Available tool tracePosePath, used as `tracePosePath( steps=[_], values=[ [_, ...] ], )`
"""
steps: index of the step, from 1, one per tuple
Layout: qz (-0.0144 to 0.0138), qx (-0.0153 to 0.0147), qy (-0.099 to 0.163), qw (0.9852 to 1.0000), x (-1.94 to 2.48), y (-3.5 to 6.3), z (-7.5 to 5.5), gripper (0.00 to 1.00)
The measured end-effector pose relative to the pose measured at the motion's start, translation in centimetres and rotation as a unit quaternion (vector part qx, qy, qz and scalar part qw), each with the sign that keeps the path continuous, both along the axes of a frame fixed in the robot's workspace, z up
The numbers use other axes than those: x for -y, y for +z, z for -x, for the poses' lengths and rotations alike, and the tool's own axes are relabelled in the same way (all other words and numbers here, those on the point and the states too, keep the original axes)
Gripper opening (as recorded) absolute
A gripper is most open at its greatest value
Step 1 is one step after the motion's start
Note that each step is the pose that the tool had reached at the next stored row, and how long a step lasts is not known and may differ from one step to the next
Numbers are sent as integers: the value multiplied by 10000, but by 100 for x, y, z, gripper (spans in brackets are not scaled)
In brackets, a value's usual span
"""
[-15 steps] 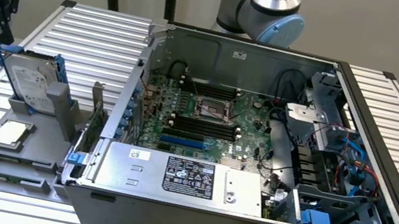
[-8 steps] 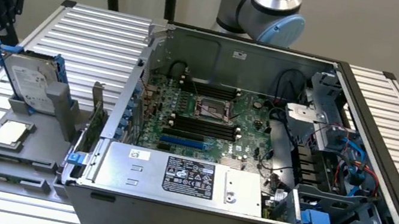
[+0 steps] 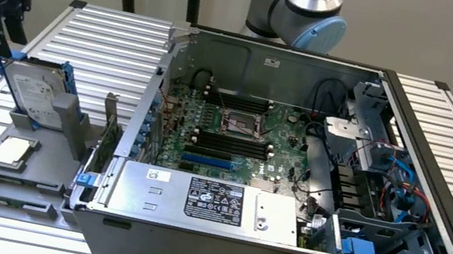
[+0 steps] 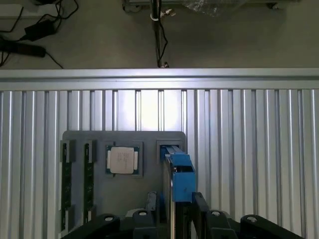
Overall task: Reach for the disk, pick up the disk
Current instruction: 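Pick up the disk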
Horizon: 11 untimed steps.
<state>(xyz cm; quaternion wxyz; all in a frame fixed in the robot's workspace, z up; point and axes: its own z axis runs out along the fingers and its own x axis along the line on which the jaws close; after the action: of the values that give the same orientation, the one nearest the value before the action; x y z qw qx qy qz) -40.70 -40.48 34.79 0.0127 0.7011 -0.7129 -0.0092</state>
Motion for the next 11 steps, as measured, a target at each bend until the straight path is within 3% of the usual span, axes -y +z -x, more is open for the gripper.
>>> tracePosePath(
  steps=[3, 11],
  values=[
    [0, 4, 0, 10000, 0, -5, -1, 54],
    [0, 39, 0, 10000, -32, -105, 0, 54]
  ],
)
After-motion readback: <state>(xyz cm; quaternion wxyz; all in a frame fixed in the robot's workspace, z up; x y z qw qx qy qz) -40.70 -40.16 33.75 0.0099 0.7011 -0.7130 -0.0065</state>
